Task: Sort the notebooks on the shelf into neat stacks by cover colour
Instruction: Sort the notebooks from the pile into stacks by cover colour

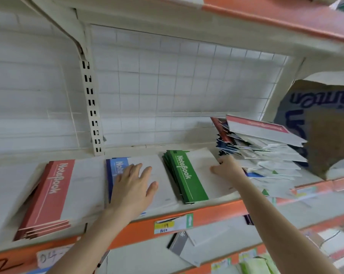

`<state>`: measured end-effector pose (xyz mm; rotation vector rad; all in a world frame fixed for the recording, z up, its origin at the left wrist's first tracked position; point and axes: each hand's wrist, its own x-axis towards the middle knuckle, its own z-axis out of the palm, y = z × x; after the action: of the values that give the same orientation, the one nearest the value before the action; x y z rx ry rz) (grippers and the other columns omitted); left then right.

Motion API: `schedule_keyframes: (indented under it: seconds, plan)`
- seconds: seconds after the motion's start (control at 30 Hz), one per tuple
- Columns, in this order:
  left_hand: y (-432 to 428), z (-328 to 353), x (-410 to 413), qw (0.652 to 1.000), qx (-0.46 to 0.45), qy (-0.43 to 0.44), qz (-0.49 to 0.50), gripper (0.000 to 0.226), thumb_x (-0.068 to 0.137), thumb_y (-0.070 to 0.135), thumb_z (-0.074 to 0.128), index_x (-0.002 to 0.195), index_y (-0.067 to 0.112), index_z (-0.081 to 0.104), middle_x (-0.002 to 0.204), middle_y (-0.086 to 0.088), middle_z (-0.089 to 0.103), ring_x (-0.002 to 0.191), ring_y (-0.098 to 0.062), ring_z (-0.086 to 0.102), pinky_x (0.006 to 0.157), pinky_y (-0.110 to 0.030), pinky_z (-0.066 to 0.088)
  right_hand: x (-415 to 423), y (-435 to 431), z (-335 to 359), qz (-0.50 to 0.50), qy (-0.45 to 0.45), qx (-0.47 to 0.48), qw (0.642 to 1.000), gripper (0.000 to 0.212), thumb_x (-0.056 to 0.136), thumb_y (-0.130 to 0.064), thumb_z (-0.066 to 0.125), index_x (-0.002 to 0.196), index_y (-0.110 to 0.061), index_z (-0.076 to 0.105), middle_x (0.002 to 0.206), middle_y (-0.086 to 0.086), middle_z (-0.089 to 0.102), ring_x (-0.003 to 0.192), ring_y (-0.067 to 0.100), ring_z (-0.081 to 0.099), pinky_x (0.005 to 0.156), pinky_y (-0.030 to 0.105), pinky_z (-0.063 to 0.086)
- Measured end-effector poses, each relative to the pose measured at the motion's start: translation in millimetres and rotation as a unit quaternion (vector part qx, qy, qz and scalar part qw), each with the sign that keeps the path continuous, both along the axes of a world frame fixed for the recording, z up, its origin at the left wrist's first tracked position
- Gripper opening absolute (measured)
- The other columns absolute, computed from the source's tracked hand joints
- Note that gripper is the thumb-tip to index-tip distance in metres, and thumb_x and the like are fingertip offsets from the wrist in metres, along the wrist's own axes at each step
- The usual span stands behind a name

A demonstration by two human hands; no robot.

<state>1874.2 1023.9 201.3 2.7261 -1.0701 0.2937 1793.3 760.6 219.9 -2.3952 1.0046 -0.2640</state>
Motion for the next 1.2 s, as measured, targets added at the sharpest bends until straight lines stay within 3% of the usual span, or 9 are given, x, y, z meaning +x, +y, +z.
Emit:
schedule_keyframes:
  seconds: [0.13,0.3,0.43,0.53,0.7,0.93,1.07,1.13,1.2]
  plan:
    - [-13,-6,3,0.999,0.037,0.026,0.016,0.051,0.079,0.043,0.036,0.092,0.011,0.073,0.092,-0.013,0.070,0.082,-0.033,0.069,0.056,-0.045,0.055,10,1,-7,0.003,0.033,-0.093,0.995,0.033,0.087,-0.021,0.057,0.113,-0.002,0.057,0.104,0.013,0.062,0.092,0.028,0.060,0.068,0.030,0.048]
    - [-39,3,-9,1.000,0.019,0.016,-0.008,0.042,0.091,0.038,0.050,0.118,0.009,0.064,0.124,-0.020,0.058,0.115,-0.039,0.055,0.082,-0.051,0.049,6,-1,-14,0.065,-0.049,-0.212,0.974,0.035,0.090,-0.014,0.055,0.125,-0.006,0.054,0.122,0.013,0.056,0.108,0.029,0.055,0.081,0.034,0.050]
    - [-65,10,-7,0.999,0.031,-0.035,-0.010,0.043,0.077,0.042,0.052,0.095,0.009,0.072,0.097,-0.018,0.069,0.086,-0.036,0.067,0.055,-0.044,0.055,-6,-8,10,0.141,-0.246,-0.288,0.914,0.020,0.074,0.001,0.059,0.092,0.002,0.067,0.080,0.017,0.062,0.074,0.037,0.060,0.050,0.034,0.047]
    - [-86,19,-9,0.997,0.015,-0.073,-0.026,0.039,0.073,0.037,0.065,0.098,0.007,0.072,0.101,-0.021,0.068,0.089,-0.039,0.066,0.060,-0.047,0.054,-12,-29,39,0.107,-0.296,-0.361,0.878,0.021,0.071,-0.005,0.055,0.087,0.001,0.068,0.075,0.015,0.063,0.070,0.036,0.059,0.046,0.036,0.047]
    - [-110,28,-11,0.994,-0.029,-0.094,-0.036,0.048,0.080,0.042,0.049,0.106,0.007,0.069,0.111,-0.021,0.064,0.102,-0.040,0.061,0.071,-0.051,0.052,-7,-58,68,0.043,-0.065,-0.313,0.947,0.045,0.093,-0.035,0.048,0.130,-0.008,0.048,0.129,0.011,0.051,0.120,0.030,0.043,0.093,0.039,0.041]
    - [-119,35,-13,0.994,-0.063,-0.088,-0.024,0.044,0.087,0.035,0.062,0.121,0.007,0.061,0.127,-0.021,0.054,0.121,-0.039,0.048,0.089,-0.053,0.044,10,-48,77,0.016,0.056,-0.322,0.945,0.025,0.096,-0.023,0.044,0.113,-0.009,0.056,0.096,0.007,0.058,0.096,0.027,0.060,0.077,0.033,0.047]
    - [-121,41,-11,0.999,-0.028,-0.029,0.008,0.051,0.098,0.044,0.033,0.143,0.020,0.035,0.150,-0.006,0.031,0.138,-0.023,0.025,0.107,-0.037,0.028,0,-49,80,0.056,-0.015,-0.360,0.931,0.020,0.095,-0.009,0.041,0.107,-0.005,0.057,0.089,0.012,0.060,0.088,0.030,0.062,0.062,0.031,0.042]
    - [-122,45,-10,0.989,-0.127,0.070,-0.009,0.049,0.099,0.040,0.033,0.143,0.017,0.036,0.148,-0.004,0.036,0.136,-0.022,0.032,0.107,-0.034,0.029,-5,-50,76,0.128,-0.131,-0.353,0.918,0.028,0.093,-0.014,0.036,0.097,-0.002,0.061,0.083,0.016,0.066,0.077,0.034,0.064,0.060,0.032,0.045]
    - [-124,51,-7,0.923,-0.275,0.268,-0.002,0.047,0.101,0.039,0.029,0.139,0.013,0.040,0.139,-0.006,0.048,0.127,-0.023,0.044,0.105,-0.034,0.033,-10,-49,68,0.240,-0.258,-0.326,0.877,0.032,0.087,-0.016,0.039,0.087,0.000,0.066,0.072,0.017,0.067,0.064,0.034,0.064,0.056,0.031,0.047]
